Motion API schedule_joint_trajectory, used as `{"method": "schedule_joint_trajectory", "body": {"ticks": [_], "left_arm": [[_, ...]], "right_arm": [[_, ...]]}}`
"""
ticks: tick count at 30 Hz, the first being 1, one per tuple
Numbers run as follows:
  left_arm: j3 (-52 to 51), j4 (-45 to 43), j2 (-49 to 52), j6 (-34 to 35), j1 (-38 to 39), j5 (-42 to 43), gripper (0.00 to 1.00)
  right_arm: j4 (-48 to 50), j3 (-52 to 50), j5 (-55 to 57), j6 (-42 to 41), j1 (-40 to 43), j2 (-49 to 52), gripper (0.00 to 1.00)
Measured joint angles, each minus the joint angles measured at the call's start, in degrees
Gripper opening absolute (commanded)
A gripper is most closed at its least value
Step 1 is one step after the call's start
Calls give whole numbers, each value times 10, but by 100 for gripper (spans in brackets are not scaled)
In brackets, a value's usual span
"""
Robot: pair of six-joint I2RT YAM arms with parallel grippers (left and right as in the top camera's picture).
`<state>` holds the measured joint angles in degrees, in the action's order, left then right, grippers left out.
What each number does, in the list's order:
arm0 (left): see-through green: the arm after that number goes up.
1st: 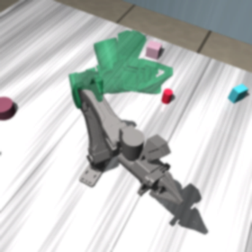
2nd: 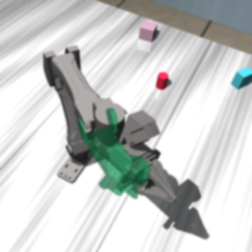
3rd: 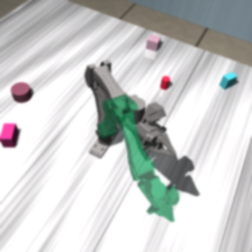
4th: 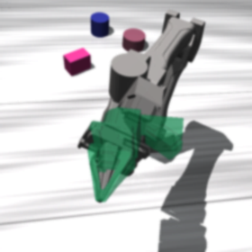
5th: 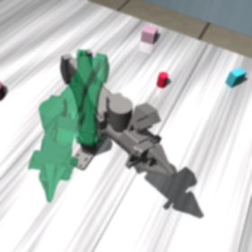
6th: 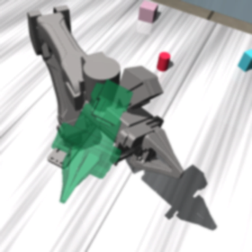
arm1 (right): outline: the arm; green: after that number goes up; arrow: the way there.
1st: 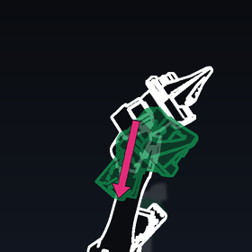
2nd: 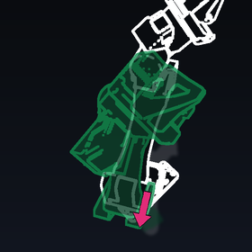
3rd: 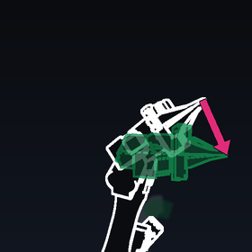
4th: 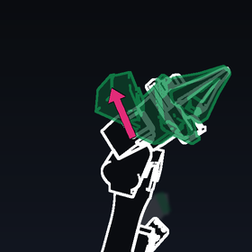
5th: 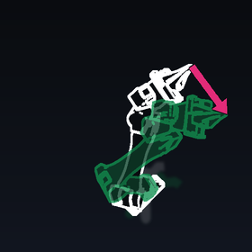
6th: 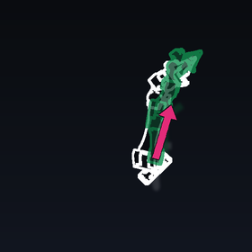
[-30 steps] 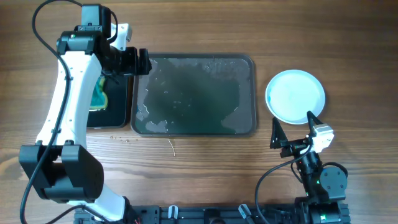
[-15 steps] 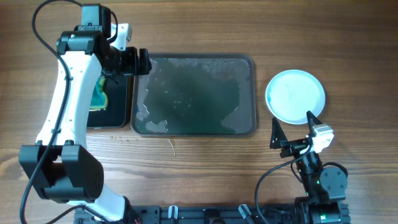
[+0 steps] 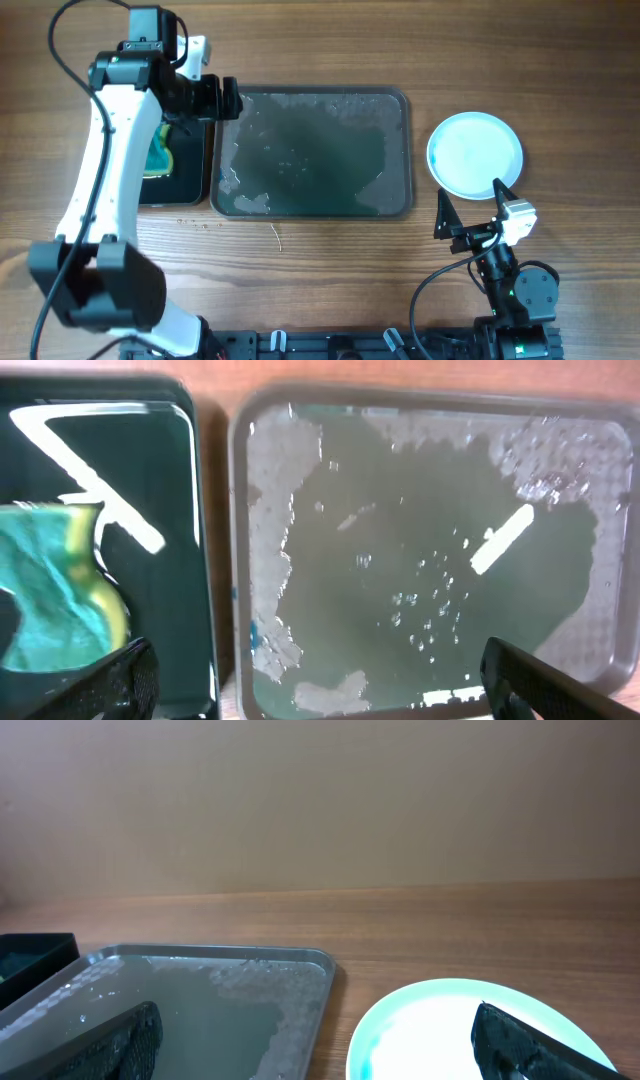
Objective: Clean dirty plates on tray and stack at the side
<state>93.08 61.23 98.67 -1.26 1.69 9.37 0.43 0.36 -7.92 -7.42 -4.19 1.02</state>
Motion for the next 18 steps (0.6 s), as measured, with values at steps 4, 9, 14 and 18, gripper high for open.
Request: {"method": "schedule_joint_trajectory", "body": {"ticks": [4,9,14,18], "left_arm": [[-44,-106,-87,-2,15,-5,100],[-200,-282,-271,13,20,-3,100],[-412,-429,-441,50,1,0,100],[-578,-516,-566,67,-10,0,100]], "right_arm": [[0,0,0,0,0,0,100],[0,0,0,0,0,0,100],[0,0,0,0,0,-2,100],[0,0,0,0,0,-2,100]]}}
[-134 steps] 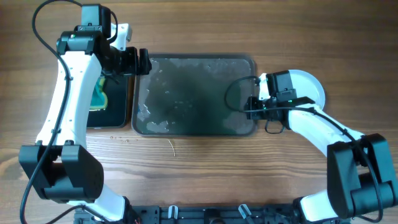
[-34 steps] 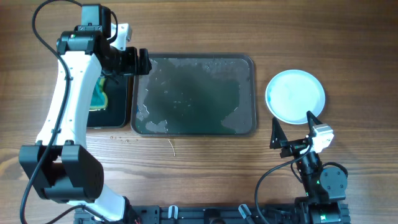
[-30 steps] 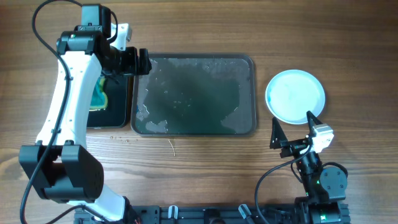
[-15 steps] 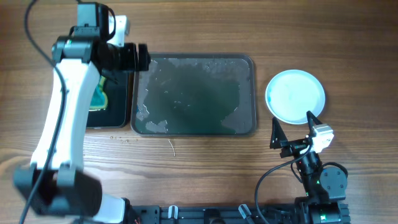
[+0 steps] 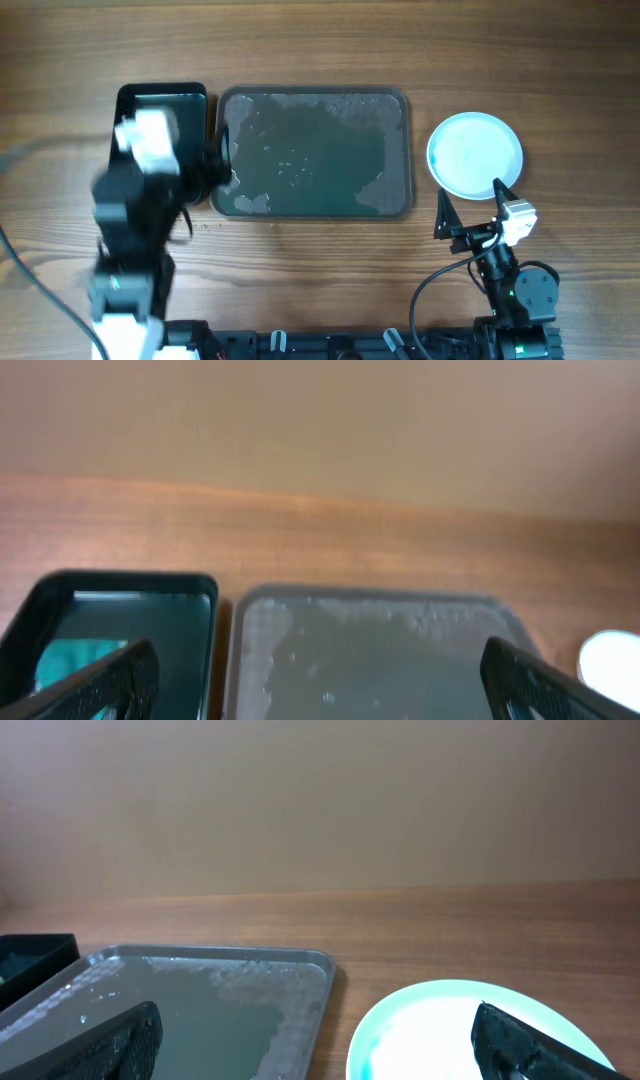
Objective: Clean dirty plates on tray and stack at the side
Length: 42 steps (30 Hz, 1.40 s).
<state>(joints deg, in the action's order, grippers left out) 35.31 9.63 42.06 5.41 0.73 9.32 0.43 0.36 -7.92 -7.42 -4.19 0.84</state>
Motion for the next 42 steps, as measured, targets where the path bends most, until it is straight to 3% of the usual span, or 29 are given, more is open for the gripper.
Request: {"method": "schedule_joint_trajectory", "body": {"ticks": [6,13,26,42], "left_arm": [[-191,-115,-178,10,0,0,100],[-293,-122,-302,10,0,0,100],[-345,-89,-409,9,0,-10,100],[-346,-60,-413,9,0,-13,100]], "right_arm": [[0,0,0,0,0,0,100],[0,0,0,0,0,0,100],[0,0,0,0,0,0,100],[0,0,0,0,0,0,100]]}}
